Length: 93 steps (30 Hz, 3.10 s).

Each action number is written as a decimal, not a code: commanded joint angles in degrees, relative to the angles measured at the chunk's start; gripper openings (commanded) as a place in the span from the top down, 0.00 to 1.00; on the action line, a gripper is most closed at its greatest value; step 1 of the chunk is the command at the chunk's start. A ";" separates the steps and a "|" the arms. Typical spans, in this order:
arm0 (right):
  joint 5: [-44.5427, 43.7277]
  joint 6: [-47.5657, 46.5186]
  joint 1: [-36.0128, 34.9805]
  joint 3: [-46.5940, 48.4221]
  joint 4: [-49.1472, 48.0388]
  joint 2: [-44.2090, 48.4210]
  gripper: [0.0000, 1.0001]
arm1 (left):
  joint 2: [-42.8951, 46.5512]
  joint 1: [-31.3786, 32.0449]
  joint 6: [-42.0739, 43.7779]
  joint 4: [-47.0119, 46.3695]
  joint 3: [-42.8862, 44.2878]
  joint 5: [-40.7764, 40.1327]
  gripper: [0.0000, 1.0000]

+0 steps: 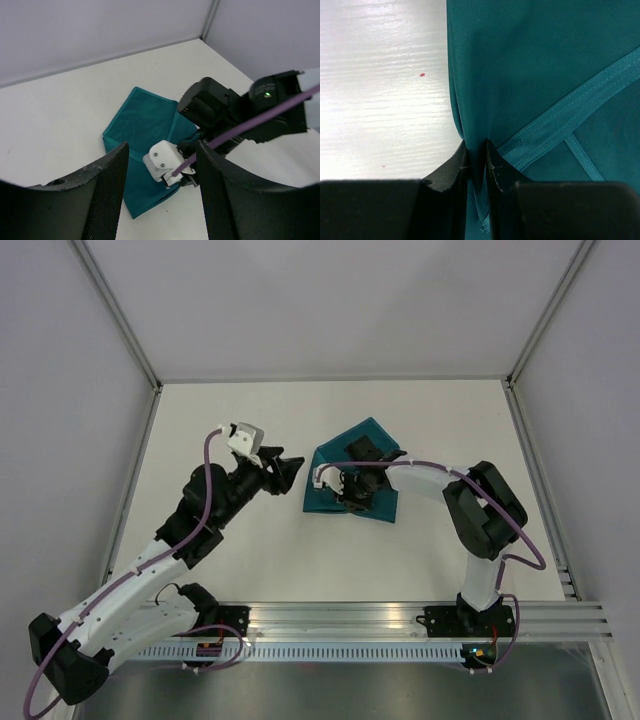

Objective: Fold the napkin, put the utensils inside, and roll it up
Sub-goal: Roll the napkin with the utensil

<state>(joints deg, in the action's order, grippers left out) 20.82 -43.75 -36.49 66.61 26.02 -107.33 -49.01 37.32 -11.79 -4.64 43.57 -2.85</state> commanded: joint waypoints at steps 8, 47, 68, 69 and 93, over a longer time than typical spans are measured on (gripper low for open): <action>2.21 -3.01 4.06 -0.08 16.60 -7.72 0.85 | 0.06 9.96 17.14 -8.89 -2.26 -1.99 0.37; 6.52 -9.95 10.12 12.14 32.51 -20.02 0.87 | -40.88 21.57 42.02 -23.30 -6.05 -2.07 0.40; 6.78 -10.48 12.58 15.92 35.15 -23.63 0.87 | -54.08 24.99 47.30 -23.57 0.73 1.18 0.39; 6.87 -10.48 12.50 16.01 35.15 -23.72 0.87 | -54.17 25.17 47.30 -23.48 0.73 1.27 0.39; 7.04 -9.69 13.02 16.80 34.89 -24.07 0.88 | -57.42 28.25 49.24 -20.14 4.50 2.59 0.40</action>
<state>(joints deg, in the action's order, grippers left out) 39.66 -49.30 -23.64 84.68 74.24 -127.26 -104.36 65.28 34.35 -26.11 46.02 -2.61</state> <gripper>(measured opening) 0.192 0.600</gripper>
